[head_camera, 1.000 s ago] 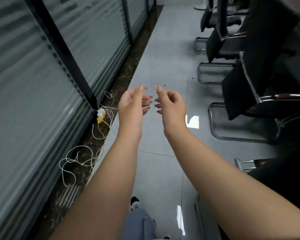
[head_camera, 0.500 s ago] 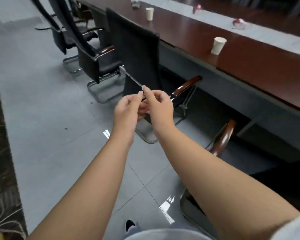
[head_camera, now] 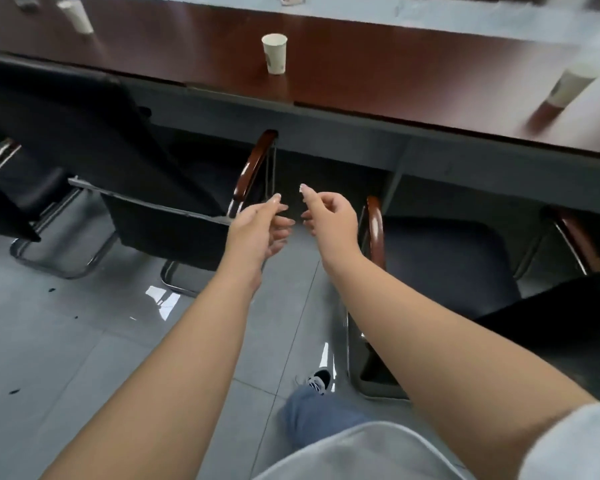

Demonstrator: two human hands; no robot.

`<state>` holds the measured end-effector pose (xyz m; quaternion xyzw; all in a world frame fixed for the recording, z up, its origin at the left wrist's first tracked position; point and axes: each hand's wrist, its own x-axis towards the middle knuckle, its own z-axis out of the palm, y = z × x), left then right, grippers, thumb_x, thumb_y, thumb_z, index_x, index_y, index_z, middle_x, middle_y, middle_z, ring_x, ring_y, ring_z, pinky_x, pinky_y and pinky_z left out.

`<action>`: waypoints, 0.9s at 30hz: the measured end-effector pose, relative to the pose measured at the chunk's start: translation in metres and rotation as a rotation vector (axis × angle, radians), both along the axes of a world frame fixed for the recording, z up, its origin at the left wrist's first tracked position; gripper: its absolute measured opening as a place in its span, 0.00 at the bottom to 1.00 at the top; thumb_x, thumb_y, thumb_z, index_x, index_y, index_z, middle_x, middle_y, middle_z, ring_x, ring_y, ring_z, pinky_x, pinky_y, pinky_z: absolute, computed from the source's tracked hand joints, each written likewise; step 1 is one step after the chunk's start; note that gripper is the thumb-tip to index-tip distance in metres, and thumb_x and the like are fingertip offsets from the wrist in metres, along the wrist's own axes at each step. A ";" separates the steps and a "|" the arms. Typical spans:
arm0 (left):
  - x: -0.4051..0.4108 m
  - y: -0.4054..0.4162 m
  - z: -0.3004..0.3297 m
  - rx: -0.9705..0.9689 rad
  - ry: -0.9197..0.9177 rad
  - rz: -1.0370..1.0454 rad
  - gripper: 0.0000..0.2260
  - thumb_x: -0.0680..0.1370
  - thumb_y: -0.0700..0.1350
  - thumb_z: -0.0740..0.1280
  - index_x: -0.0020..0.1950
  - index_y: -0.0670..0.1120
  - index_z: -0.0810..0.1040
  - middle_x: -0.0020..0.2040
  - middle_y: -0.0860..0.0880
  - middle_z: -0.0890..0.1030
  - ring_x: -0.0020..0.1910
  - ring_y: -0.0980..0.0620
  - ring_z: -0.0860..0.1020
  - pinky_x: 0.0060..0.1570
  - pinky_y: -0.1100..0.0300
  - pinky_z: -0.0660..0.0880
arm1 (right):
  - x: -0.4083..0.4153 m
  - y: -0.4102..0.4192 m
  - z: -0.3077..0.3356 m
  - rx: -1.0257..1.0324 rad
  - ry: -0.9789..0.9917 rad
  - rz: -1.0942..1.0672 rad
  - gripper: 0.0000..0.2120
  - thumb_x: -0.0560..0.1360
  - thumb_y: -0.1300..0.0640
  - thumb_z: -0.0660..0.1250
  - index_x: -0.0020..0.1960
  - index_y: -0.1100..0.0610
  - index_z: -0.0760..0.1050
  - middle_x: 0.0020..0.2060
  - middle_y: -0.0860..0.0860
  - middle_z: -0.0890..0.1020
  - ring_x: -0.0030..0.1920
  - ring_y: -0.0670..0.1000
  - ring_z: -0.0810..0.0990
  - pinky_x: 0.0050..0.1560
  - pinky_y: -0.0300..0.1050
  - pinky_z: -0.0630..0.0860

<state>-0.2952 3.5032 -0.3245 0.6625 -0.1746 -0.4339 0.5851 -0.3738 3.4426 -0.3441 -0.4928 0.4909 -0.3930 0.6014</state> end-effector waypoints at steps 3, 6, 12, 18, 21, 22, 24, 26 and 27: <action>0.008 -0.044 -0.013 0.080 0.004 -0.062 0.08 0.78 0.50 0.63 0.44 0.48 0.77 0.35 0.51 0.78 0.35 0.55 0.76 0.37 0.64 0.72 | 0.002 -0.042 -0.015 0.010 0.050 -0.037 0.11 0.74 0.49 0.67 0.46 0.58 0.75 0.36 0.49 0.77 0.41 0.48 0.76 0.49 0.46 0.76; 0.014 -0.092 -0.027 0.127 0.008 -0.138 0.08 0.79 0.50 0.62 0.45 0.48 0.77 0.35 0.51 0.78 0.35 0.56 0.75 0.37 0.64 0.72 | 0.003 -0.087 -0.024 0.043 0.094 -0.101 0.13 0.75 0.48 0.66 0.48 0.58 0.75 0.36 0.49 0.78 0.40 0.47 0.76 0.47 0.43 0.76; 0.013 -0.184 -0.062 0.217 0.041 -0.253 0.09 0.79 0.50 0.61 0.44 0.48 0.75 0.35 0.51 0.77 0.33 0.57 0.73 0.35 0.66 0.70 | -0.017 -0.169 -0.061 0.173 0.195 -0.220 0.13 0.74 0.45 0.67 0.45 0.55 0.75 0.34 0.48 0.78 0.38 0.48 0.76 0.45 0.46 0.75; -0.007 -0.241 -0.125 0.383 0.061 -0.397 0.09 0.79 0.51 0.61 0.42 0.48 0.74 0.35 0.51 0.75 0.32 0.57 0.73 0.33 0.67 0.71 | -0.051 -0.213 -0.113 0.385 0.295 -0.302 0.17 0.72 0.42 0.67 0.50 0.56 0.77 0.39 0.51 0.79 0.41 0.51 0.78 0.44 0.45 0.76; -0.021 -0.264 -0.166 0.484 0.107 -0.466 0.10 0.79 0.51 0.62 0.53 0.45 0.75 0.39 0.50 0.76 0.38 0.56 0.75 0.39 0.66 0.74 | -0.065 -0.220 -0.142 0.545 0.334 -0.310 0.17 0.74 0.43 0.66 0.54 0.55 0.75 0.40 0.48 0.76 0.38 0.46 0.73 0.42 0.41 0.69; -0.026 -0.271 -0.178 0.516 0.121 -0.498 0.13 0.78 0.51 0.64 0.57 0.44 0.75 0.42 0.50 0.76 0.42 0.55 0.76 0.44 0.65 0.75 | -0.070 -0.218 -0.153 0.594 0.334 -0.293 0.16 0.75 0.44 0.65 0.54 0.54 0.74 0.39 0.47 0.75 0.37 0.45 0.71 0.41 0.37 0.68; -0.035 -0.282 -0.197 0.585 0.151 -0.559 0.14 0.77 0.51 0.65 0.58 0.45 0.74 0.46 0.49 0.75 0.48 0.54 0.75 0.53 0.61 0.74 | -0.078 -0.214 -0.172 0.686 0.327 -0.260 0.13 0.75 0.45 0.65 0.53 0.53 0.75 0.36 0.46 0.74 0.34 0.43 0.71 0.31 0.32 0.68; -0.041 -0.292 -0.209 0.631 0.223 -0.620 0.10 0.77 0.52 0.66 0.49 0.45 0.74 0.43 0.49 0.77 0.45 0.55 0.77 0.56 0.61 0.73 | -0.080 -0.210 -0.183 0.801 0.298 -0.231 0.17 0.74 0.44 0.66 0.53 0.56 0.76 0.36 0.48 0.77 0.35 0.44 0.75 0.31 0.31 0.71; -0.043 -0.299 -0.217 0.655 0.263 -0.639 0.10 0.76 0.51 0.66 0.45 0.45 0.74 0.42 0.49 0.78 0.43 0.55 0.78 0.56 0.60 0.73 | -0.079 -0.209 -0.189 0.872 0.281 -0.230 0.20 0.73 0.42 0.67 0.54 0.58 0.77 0.38 0.50 0.79 0.37 0.47 0.77 0.36 0.35 0.74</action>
